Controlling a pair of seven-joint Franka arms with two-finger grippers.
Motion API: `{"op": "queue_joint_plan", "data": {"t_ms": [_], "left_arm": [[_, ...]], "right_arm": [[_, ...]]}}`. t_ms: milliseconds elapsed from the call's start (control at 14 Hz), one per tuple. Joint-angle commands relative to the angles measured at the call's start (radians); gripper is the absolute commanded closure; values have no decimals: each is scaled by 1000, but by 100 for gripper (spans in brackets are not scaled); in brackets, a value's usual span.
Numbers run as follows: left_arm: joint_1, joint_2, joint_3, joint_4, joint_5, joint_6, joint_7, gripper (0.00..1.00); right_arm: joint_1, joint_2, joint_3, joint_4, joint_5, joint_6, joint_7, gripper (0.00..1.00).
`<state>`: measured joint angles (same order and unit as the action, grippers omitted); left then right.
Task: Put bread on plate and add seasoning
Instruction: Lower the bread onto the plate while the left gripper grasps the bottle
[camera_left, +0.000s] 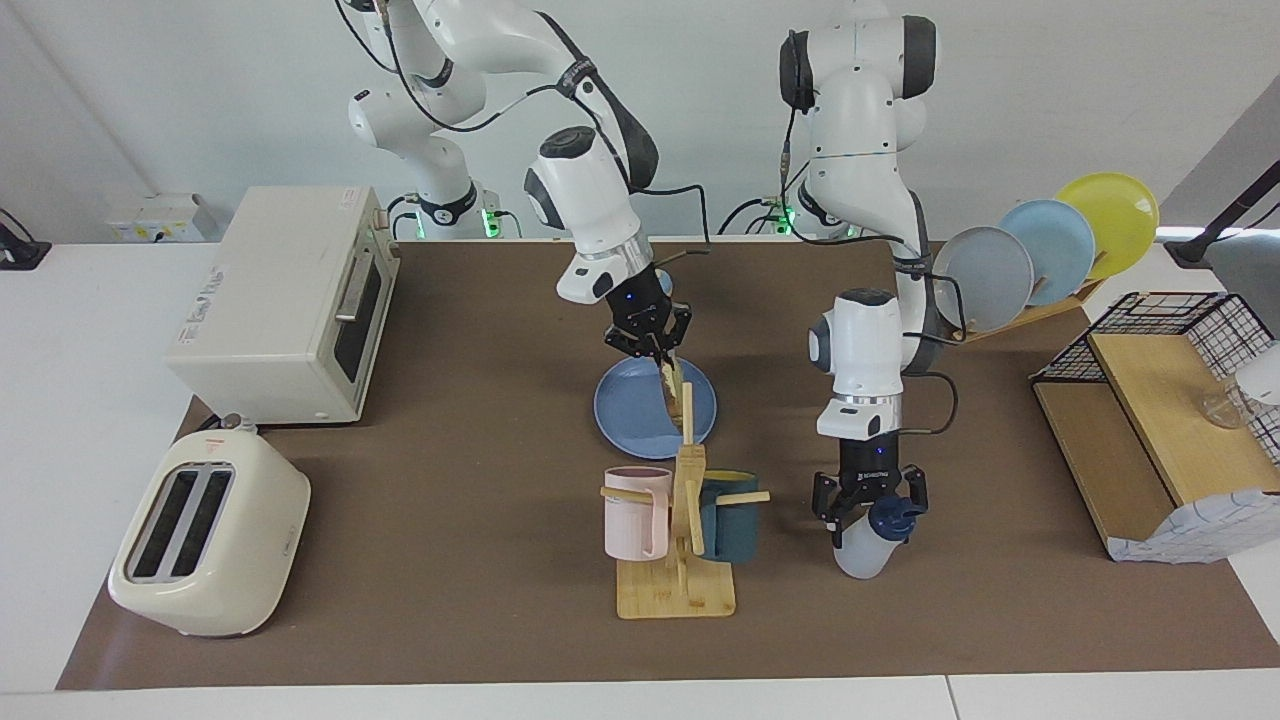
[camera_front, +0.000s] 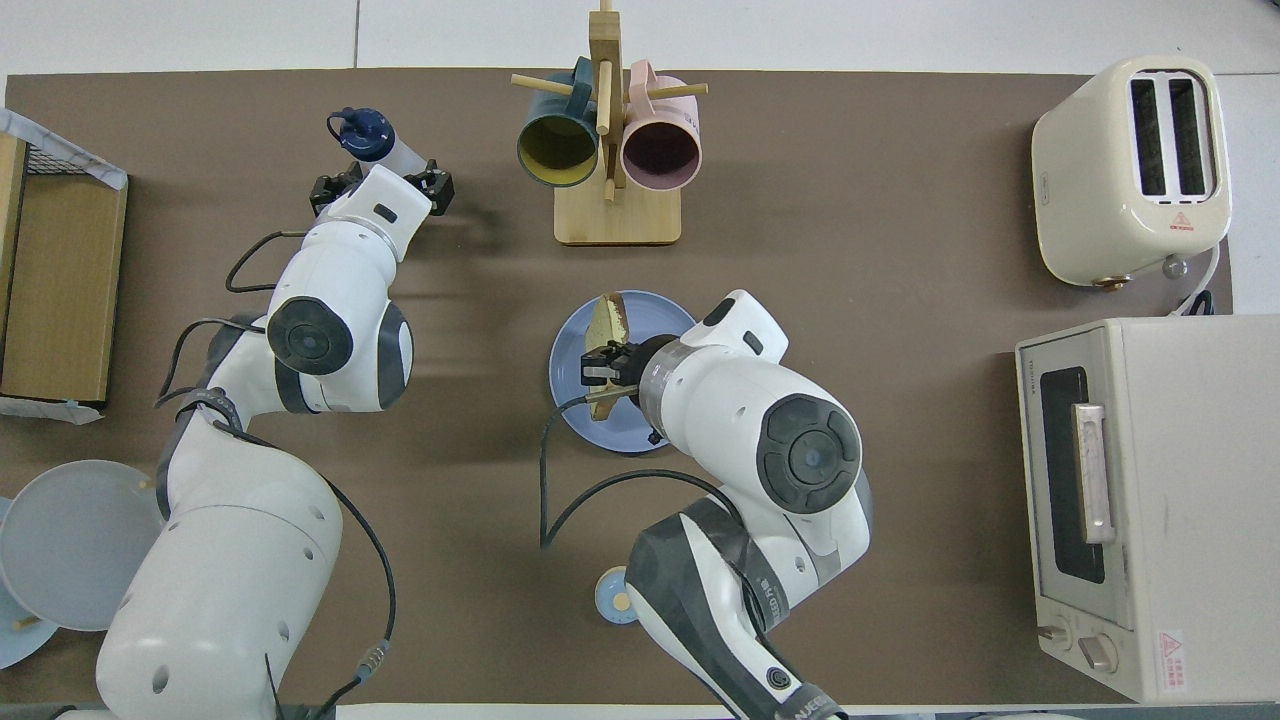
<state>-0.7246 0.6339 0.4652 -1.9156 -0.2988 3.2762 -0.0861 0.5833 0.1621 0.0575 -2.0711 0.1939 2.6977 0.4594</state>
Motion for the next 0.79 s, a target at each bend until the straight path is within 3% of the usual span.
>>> {"op": "queue_joint_plan", "data": {"t_ms": [0,72,430,501,573,716], "left_arm": [[2,18,9,38,-2,-21,-4,96],[4,20,9,41,-6,-20,-4,100],[24,12,7,41,0,-7,3,100],[25,-3,7,41,0,-22,5,100],[27,-32,6,40,0,-45,2,100],[27,-89,9,38,0,-146,8,100]], "right_arm": [[4,-48,-2,-78,18,25,12,100],[4,-53,-2,-95,18,46,11,100],[-10,-70,-2,-170,18,105,10,100],[-11,-70,-4,-170,18,105,10,84],[-23,-69,-4,-170,18,105,5,4],[-30,-65,-5,-161,18,103,1,0]]}}
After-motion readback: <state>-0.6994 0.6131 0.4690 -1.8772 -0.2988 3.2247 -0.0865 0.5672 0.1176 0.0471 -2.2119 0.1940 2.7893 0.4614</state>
